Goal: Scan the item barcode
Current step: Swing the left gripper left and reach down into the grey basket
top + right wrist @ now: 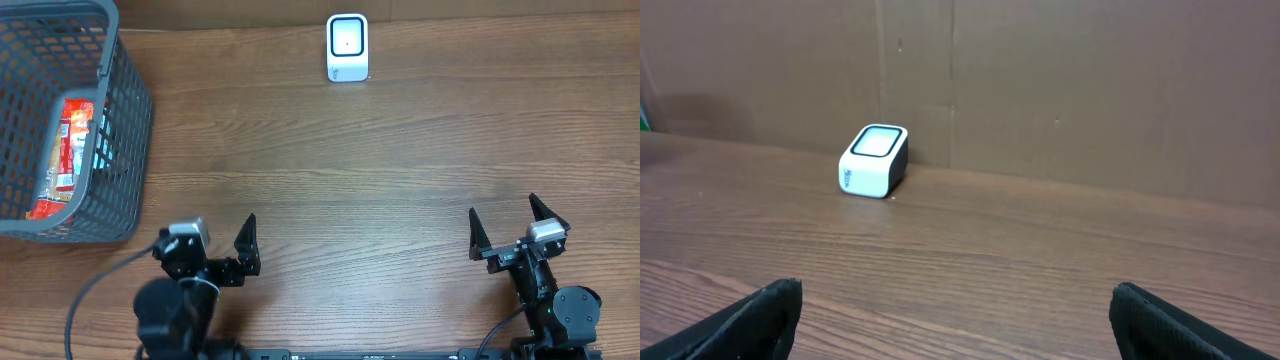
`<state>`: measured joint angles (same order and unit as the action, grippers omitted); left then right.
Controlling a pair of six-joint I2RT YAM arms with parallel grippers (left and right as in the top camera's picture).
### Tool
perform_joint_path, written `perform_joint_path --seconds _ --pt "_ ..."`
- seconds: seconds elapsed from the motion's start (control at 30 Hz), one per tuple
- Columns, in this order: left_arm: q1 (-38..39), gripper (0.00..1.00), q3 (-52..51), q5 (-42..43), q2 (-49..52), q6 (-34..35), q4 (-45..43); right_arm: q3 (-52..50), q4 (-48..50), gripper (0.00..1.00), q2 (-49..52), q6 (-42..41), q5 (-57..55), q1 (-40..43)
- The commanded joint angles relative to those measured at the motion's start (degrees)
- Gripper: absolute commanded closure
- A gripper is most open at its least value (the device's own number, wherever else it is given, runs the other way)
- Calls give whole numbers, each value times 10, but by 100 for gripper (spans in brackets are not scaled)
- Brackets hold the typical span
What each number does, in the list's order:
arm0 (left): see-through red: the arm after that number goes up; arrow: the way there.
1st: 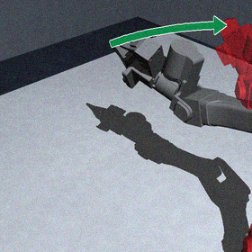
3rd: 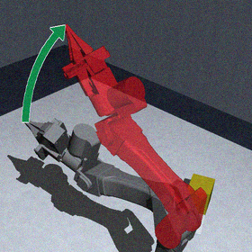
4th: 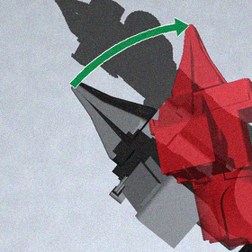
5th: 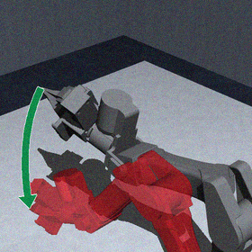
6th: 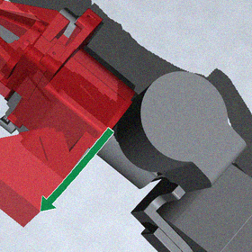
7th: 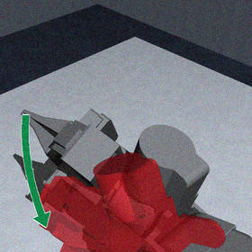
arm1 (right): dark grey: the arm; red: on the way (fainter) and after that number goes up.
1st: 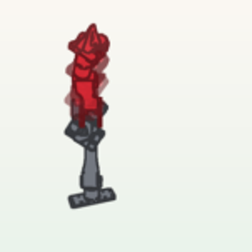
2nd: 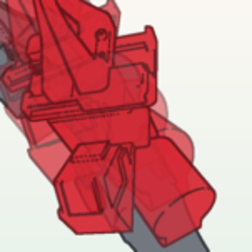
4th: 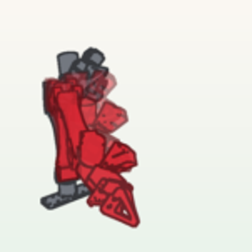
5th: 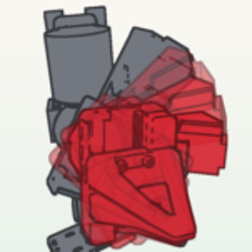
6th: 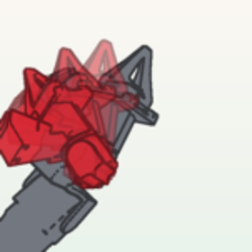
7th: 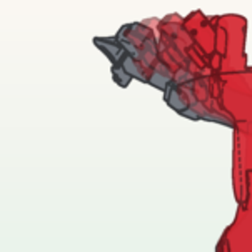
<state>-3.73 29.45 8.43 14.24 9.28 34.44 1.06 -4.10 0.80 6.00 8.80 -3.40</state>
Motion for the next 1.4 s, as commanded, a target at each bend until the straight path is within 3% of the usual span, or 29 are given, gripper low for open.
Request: perform_joint_path --seconds 0.0,0.33,0.57,1.0,1.37 --pt "4 0 94 67 100 -22 35 -6 3 0 -6 1 3 3" --pt "4 0 345 201 400 -41 226 -6 3 0 -6 1 3 3" --pt "4 0 373 338 505 -14 217 -6 3 0 -6 1 3 3" --pt "4 0 392 321 549 -16 191 -6 3 0 -6 1 3 3" --pt "4 0 628 209 594 -16 298 -6 3 0 -6 1 3 3"
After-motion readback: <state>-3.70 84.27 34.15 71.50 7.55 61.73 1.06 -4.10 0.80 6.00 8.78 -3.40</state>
